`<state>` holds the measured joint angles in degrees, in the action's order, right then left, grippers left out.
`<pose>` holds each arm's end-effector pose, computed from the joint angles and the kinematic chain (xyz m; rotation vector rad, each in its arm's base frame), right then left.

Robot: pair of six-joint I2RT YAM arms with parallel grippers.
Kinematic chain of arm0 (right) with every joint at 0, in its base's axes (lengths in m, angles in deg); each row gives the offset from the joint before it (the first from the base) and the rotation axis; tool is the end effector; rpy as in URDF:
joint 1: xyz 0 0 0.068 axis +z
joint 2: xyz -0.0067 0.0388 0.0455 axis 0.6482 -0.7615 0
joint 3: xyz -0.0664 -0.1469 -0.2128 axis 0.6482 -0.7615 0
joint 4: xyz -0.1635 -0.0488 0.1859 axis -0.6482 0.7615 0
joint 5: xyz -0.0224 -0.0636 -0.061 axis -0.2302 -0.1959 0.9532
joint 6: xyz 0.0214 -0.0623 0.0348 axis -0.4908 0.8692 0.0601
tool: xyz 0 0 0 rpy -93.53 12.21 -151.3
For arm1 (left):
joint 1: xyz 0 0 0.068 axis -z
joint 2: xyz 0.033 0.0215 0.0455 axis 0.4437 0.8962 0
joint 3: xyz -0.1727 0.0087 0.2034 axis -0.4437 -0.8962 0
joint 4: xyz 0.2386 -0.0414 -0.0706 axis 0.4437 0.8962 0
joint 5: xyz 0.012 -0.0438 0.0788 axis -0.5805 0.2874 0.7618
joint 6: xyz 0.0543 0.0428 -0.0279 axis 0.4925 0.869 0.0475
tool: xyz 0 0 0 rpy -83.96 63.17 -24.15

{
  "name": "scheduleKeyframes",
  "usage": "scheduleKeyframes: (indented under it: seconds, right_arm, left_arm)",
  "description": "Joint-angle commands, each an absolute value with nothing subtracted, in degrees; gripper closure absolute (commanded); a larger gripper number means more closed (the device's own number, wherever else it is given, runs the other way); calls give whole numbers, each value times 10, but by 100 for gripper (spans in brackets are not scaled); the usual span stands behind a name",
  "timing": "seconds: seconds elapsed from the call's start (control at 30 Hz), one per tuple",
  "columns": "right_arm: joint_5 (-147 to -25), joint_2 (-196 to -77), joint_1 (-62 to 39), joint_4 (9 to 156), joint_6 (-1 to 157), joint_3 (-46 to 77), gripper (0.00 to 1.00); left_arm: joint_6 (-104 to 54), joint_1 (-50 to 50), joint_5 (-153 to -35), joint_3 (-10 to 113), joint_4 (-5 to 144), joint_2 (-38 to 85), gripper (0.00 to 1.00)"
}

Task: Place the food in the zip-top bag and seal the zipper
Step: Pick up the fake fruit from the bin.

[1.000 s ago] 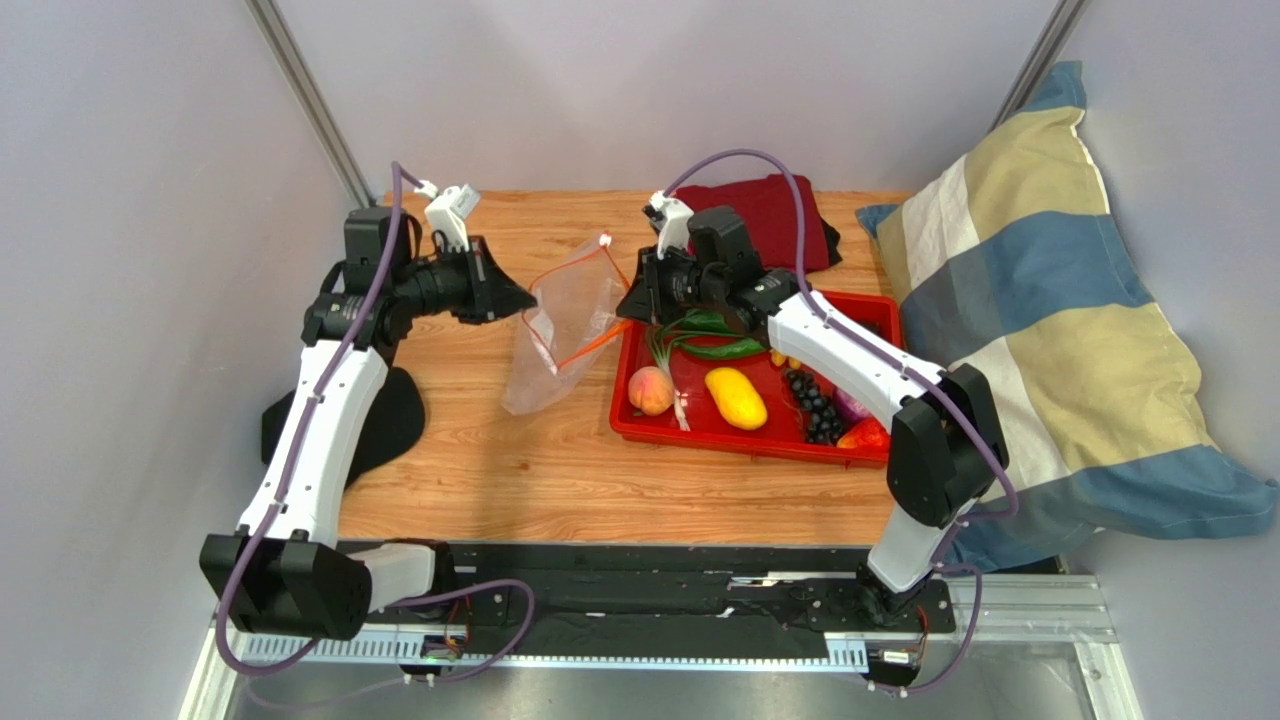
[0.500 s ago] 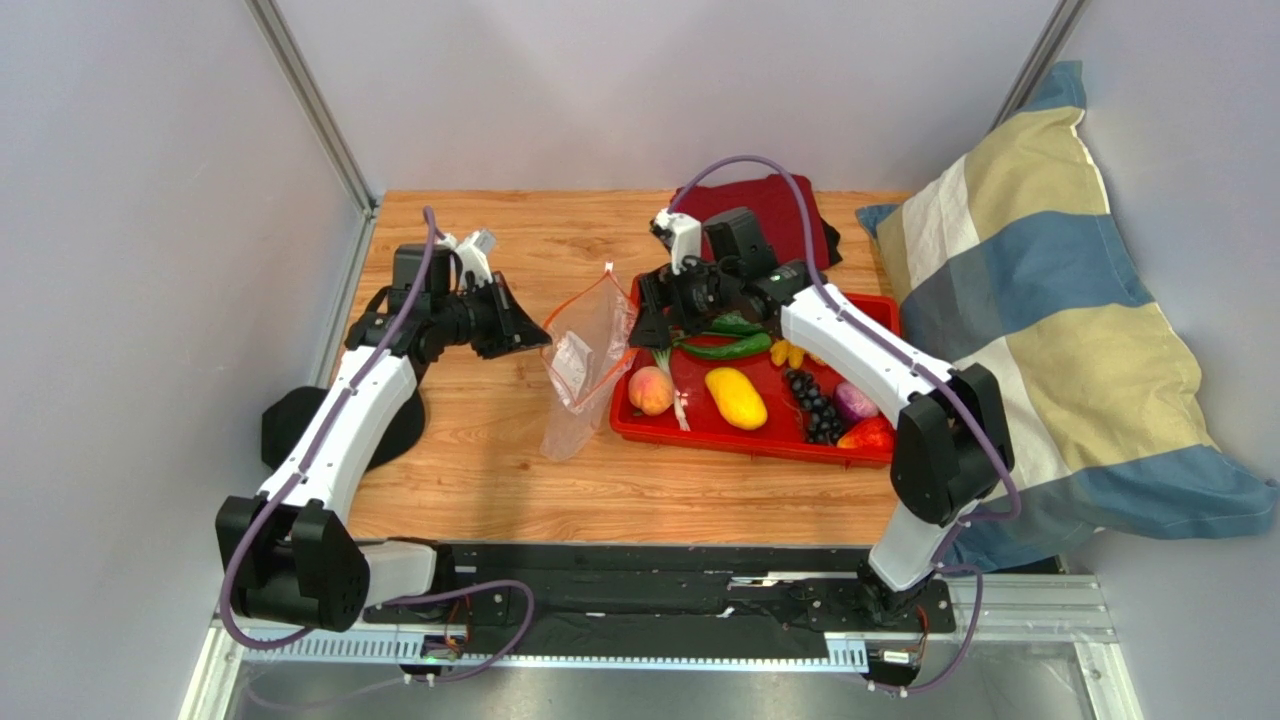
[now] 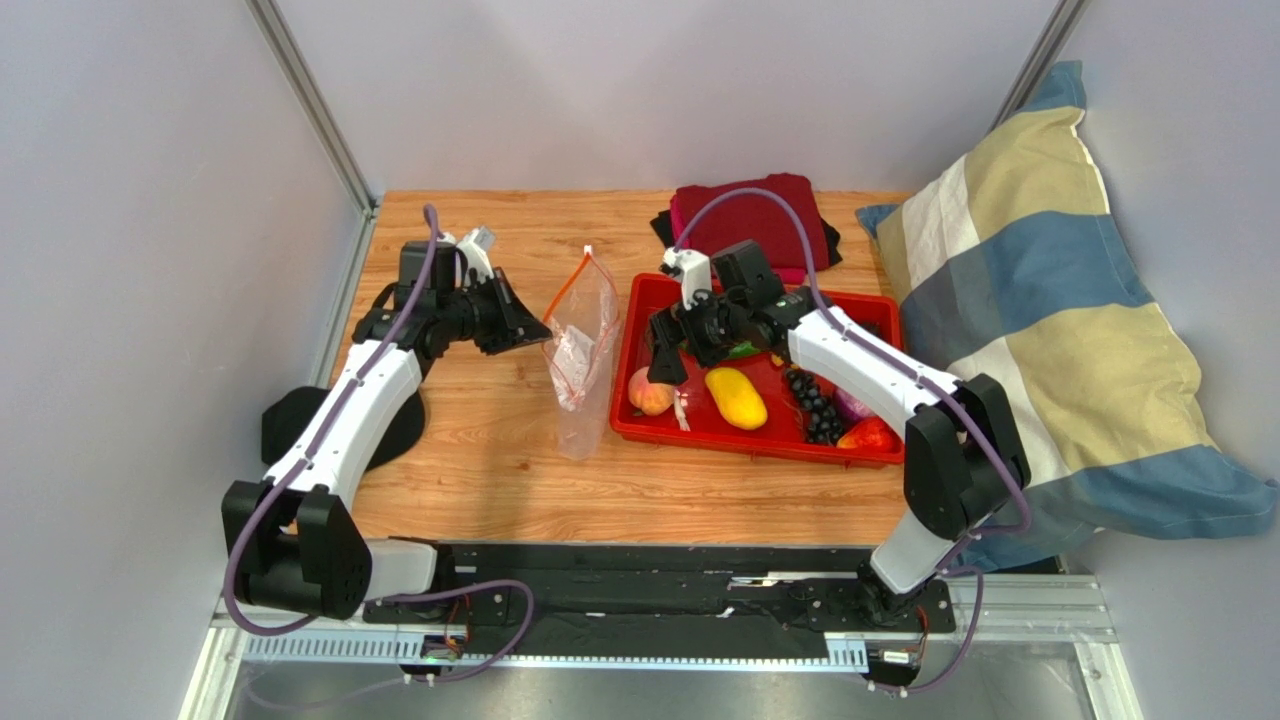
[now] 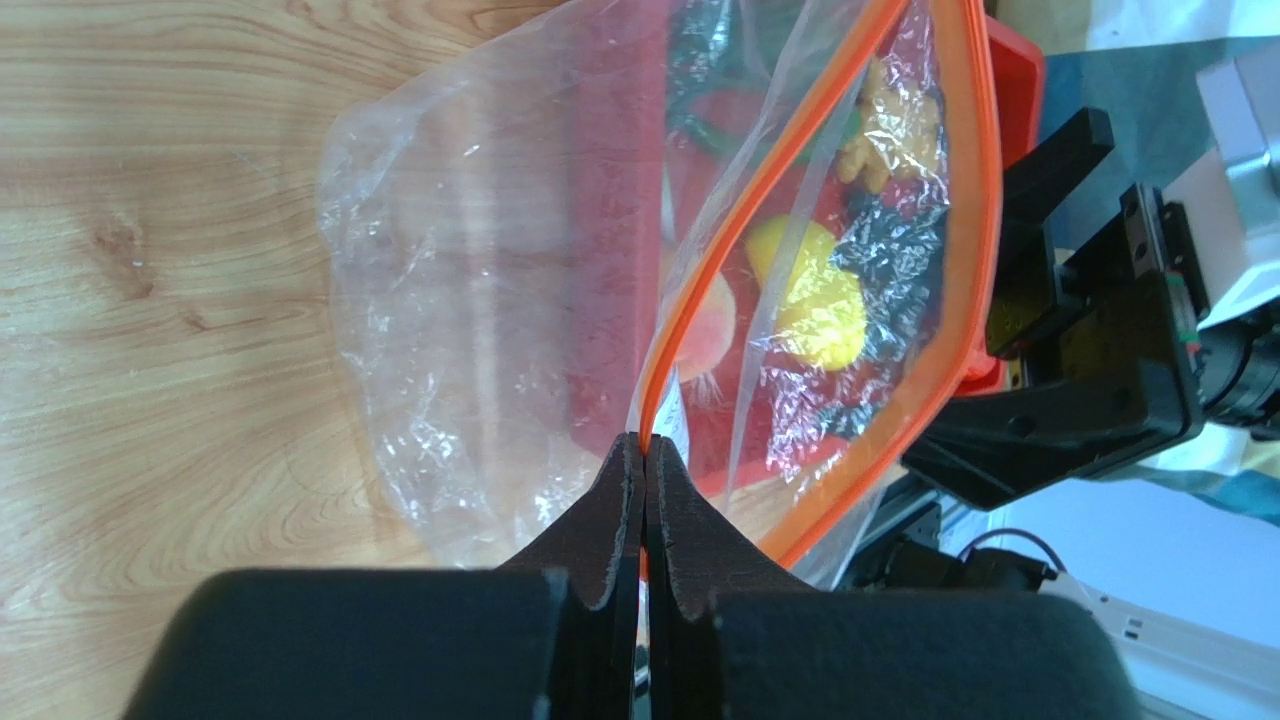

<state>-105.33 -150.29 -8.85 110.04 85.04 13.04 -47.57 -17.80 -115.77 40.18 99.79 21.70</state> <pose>0.2972 0.2156 0.2411 -0.8806 2.3169 0.8122 0.2796 -0.0736 0.2837 -0.2369 2.3517 -0.9736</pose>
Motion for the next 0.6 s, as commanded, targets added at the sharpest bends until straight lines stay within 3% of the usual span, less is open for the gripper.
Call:
scheduleKeyframes:
  seconds: [0.0,0.47,0.57]
  right_arm:
    - [-1010,-1524,-75,1011,869,124,5]
    - [-955,-1614,-26,1020,936,152,4]
    - [-960,-1613,-24,1021,936,148,12]
  left_arm:
    - [-486,-176,-1145,415,993,238,100]
    - [-469,-178,-1122,420,1003,241,100]
    - [-463,-178,-1124,424,1009,240,100]
